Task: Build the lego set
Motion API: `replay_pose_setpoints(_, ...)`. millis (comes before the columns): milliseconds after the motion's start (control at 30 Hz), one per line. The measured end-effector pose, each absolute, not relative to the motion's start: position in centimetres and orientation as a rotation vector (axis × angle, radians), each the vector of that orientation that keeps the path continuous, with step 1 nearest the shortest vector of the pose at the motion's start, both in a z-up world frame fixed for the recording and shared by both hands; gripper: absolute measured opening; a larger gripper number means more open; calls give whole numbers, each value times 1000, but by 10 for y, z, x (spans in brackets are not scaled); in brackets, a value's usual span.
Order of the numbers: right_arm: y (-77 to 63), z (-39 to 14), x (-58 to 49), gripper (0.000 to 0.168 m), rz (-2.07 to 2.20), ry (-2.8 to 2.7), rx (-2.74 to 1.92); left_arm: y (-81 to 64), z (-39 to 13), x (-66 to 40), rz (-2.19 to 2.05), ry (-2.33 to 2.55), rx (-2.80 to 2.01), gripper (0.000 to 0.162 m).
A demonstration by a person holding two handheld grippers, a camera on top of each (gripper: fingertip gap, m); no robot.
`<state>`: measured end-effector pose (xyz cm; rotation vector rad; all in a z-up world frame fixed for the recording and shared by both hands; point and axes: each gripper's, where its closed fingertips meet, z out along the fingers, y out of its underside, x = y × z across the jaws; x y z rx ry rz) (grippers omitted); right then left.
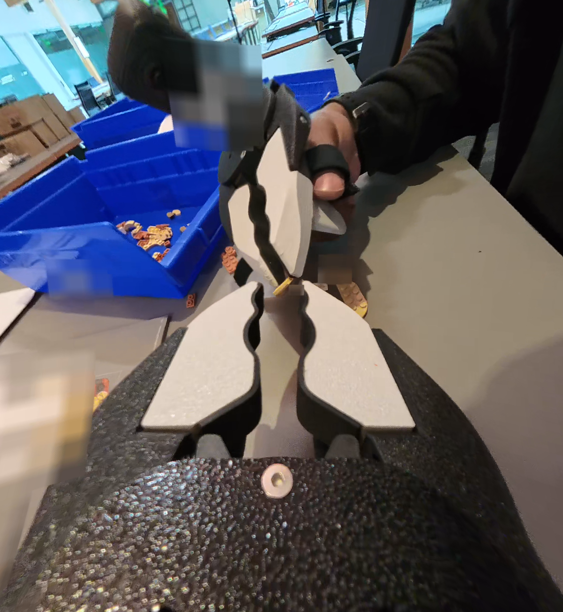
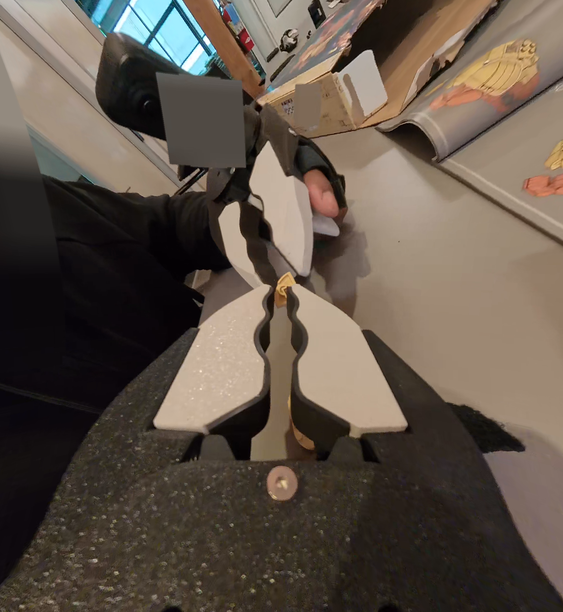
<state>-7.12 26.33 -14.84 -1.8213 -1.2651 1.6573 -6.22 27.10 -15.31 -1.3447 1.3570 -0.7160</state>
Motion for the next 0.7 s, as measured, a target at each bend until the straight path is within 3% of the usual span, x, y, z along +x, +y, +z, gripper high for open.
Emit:
replay_pose_setpoints(100, 263, -150, -71, 7, 1702, -1245, -1845, 270, -154, -62, -681, 1380, -1315, 10)
replay_pose_setpoints(400, 270, -161, -71, 11, 1590, -1261, -1904, 263, -170, -62, -681, 1485, -1395, 4)
replay_pose_setpoints(700, 275, -179, -68, 15, 1256, -1394, -1937, 270, -198, -84, -1217, 1090, -2119, 4)
